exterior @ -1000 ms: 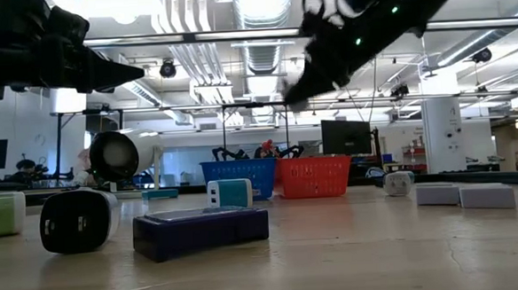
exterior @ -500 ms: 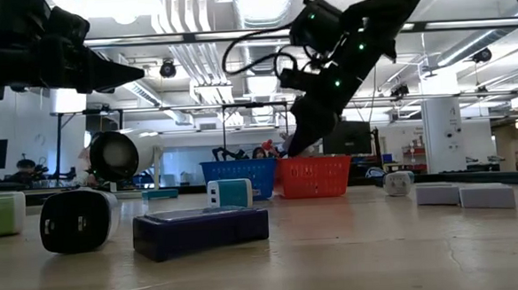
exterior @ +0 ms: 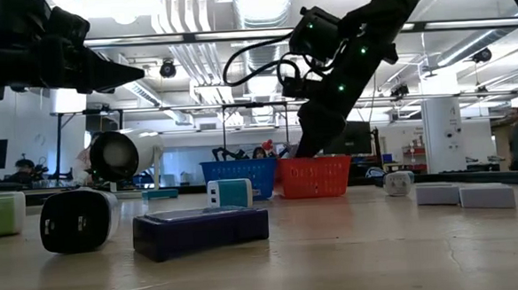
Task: Pick & Place Office items
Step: Put the white charger adapter into the red bin, then put the blue digital clock into the blue bin
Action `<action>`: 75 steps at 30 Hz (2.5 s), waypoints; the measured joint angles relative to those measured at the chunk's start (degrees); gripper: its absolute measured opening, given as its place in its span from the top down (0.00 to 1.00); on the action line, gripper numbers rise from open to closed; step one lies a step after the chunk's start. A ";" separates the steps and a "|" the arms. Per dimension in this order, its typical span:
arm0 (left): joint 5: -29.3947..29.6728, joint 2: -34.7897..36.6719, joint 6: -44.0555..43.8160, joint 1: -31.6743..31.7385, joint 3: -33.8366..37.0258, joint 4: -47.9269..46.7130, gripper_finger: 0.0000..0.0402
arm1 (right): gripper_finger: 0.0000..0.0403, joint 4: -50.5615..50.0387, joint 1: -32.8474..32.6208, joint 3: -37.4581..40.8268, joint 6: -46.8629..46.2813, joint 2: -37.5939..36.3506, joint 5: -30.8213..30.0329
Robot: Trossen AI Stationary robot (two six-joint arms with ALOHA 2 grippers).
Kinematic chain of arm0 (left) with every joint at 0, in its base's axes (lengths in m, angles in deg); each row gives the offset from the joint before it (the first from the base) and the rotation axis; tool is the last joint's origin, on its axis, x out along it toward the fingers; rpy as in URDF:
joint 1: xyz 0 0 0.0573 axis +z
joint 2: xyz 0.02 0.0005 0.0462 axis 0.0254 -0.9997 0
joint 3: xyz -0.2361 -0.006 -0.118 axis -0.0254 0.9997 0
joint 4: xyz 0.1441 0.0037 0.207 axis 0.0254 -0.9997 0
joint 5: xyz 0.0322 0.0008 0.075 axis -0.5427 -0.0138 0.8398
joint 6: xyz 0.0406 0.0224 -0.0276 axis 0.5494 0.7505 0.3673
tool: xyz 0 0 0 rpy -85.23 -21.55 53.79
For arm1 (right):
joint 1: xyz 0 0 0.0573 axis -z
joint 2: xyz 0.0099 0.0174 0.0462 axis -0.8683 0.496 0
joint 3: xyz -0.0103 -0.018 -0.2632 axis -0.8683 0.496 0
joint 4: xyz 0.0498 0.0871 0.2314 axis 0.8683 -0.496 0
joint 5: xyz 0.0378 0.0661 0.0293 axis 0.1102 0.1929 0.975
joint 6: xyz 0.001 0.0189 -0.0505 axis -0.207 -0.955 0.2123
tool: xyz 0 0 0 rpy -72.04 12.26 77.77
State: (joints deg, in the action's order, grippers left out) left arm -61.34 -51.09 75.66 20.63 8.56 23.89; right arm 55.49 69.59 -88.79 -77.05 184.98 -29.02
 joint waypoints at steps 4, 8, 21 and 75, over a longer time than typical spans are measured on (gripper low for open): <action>0.01 0.00 0.00 0.01 0.00 0.00 0.97 | 0.57 -0.42 -0.05 0.07 0.14 0.12 1.54; 0.04 0.00 0.00 0.00 0.00 0.00 0.98 | 0.54 -0.37 -0.02 0.07 -0.16 0.12 1.53; 0.14 0.00 -0.02 0.00 0.00 0.00 0.98 | 0.40 -0.35 0.14 0.28 -0.06 -1.17 1.34; 0.23 0.00 -0.05 0.01 0.00 0.57 0.97 | 0.97 52.63 -2.02 54.18 3.04 -74.37 8.91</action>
State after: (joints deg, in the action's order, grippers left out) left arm -61.12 -51.09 75.61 20.64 8.56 24.46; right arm 108.12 67.57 -34.60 -74.01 110.61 -20.12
